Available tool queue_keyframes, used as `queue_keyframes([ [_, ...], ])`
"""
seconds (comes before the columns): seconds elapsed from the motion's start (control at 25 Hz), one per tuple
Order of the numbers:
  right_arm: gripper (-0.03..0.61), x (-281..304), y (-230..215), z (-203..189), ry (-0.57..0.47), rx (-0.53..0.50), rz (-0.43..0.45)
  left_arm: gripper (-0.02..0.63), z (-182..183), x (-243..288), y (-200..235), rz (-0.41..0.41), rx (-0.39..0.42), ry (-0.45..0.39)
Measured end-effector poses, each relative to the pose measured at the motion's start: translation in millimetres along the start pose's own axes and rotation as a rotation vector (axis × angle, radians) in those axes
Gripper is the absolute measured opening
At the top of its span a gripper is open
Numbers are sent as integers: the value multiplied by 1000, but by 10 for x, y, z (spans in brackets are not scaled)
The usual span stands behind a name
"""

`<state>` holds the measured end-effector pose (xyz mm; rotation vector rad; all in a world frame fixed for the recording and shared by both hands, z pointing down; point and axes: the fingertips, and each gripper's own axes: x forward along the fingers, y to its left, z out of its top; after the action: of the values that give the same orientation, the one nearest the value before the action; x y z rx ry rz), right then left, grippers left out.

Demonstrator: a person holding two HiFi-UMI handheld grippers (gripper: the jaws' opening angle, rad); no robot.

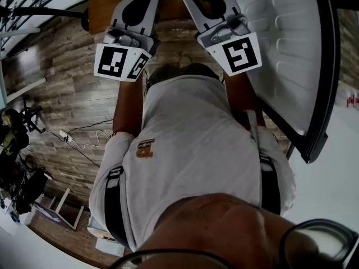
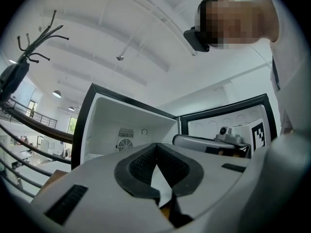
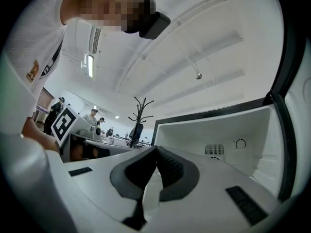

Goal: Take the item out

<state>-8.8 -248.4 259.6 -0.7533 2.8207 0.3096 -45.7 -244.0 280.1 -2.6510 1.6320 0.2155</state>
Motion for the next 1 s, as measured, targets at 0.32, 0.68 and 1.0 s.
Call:
queue_keyframes([
  [0.32, 34, 18, -131, -91, 13, -38, -23, 18, -24, 130, 22, -2, 15, 16],
  [0.68, 34, 208, -208, -302, 146, -232, -36, 18, -12, 174, 201, -28, 28, 25],
  [1.0, 34, 446, -246, -418, 256, -390, -30, 18, -13, 192, 405, -42, 31, 26],
])
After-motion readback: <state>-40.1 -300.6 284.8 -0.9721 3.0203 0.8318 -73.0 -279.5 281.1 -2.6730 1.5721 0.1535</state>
